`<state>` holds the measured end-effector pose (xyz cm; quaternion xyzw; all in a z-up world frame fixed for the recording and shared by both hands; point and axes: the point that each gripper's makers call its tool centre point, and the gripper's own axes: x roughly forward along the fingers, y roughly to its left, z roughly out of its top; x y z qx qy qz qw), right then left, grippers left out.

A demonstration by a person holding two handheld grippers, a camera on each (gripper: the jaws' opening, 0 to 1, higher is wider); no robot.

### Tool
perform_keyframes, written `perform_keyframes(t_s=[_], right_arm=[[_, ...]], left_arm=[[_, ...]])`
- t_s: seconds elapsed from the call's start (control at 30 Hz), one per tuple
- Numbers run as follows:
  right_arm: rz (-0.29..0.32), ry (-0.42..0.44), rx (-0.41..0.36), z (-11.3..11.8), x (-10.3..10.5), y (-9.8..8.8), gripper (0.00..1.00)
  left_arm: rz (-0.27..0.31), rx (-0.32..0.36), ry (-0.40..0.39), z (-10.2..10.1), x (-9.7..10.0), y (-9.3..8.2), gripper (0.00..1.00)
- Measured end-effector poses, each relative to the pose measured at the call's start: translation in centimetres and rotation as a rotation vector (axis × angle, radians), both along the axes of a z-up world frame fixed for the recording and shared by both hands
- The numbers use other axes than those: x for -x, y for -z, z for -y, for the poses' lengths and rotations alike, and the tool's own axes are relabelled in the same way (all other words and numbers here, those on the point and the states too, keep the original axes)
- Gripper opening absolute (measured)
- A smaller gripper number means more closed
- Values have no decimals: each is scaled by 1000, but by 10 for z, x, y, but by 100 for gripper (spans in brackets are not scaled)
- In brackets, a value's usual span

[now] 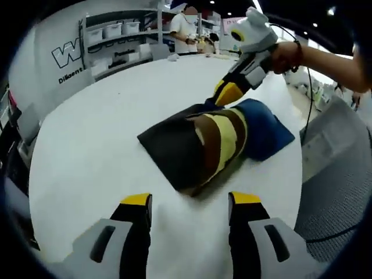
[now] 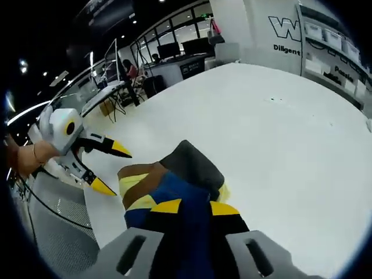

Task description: Fold the garment on the visible template until the final outline fits inside the template.

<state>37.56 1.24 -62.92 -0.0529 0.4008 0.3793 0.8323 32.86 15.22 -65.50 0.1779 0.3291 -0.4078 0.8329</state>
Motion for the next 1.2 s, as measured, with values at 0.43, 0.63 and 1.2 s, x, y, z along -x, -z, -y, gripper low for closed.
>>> perform_keyframes(t_s=[0.43, 0.63, 1.2], right_arm=[[-15, 38, -3, 4, -2, 4, 0], [-17, 54, -3, 6, -2, 5, 0], [37, 40, -18, 8, 3, -10, 0]], left_arm=[[-2, -15, 86, 11, -5, 14, 25], [5, -20, 86, 11, -6, 15, 16], [-19, 33, 18, 8, -8, 1, 2]])
